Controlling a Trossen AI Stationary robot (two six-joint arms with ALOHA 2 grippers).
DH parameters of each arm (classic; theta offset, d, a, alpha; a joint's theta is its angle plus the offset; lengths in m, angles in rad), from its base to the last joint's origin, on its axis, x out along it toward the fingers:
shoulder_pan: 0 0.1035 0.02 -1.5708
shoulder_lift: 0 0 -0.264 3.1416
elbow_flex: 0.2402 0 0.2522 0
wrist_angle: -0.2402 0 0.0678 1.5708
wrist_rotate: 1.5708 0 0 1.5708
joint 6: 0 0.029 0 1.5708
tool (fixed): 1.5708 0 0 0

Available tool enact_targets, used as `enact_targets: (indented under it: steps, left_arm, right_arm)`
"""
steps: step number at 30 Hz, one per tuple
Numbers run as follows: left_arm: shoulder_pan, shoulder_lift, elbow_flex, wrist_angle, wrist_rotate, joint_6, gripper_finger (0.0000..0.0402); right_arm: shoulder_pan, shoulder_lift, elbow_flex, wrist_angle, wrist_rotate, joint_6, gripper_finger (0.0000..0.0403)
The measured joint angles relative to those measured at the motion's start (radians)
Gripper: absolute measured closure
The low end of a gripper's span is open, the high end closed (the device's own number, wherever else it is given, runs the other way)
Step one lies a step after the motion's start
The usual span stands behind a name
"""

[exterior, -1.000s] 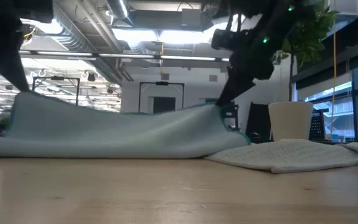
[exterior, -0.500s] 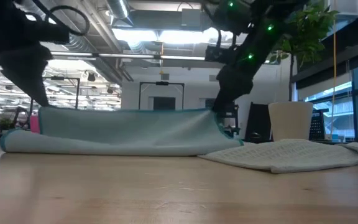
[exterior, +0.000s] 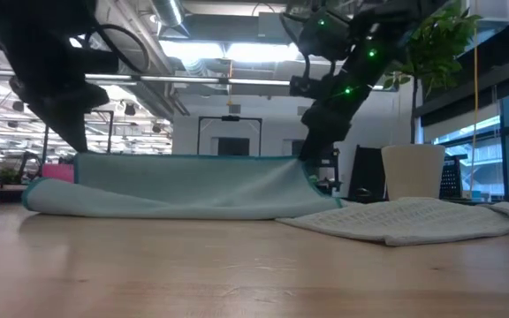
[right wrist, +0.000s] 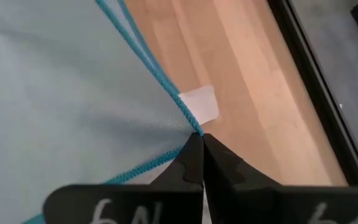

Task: Roll microfiber towels into tight, uniform cylinder then place into a basket
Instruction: Fold the blue towel

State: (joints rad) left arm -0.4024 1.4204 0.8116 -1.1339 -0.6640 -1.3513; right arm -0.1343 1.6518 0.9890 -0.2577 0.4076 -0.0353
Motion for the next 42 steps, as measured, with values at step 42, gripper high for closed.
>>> enact_targets:
  steps: [42]
  left_arm:
    - [0.192,0.001,-0.076,0.367,0.176,0.258,0.0325]
  right_arm:
    - [0.092,0.079,0.000,0.101,-0.478,0.054,0.0269]
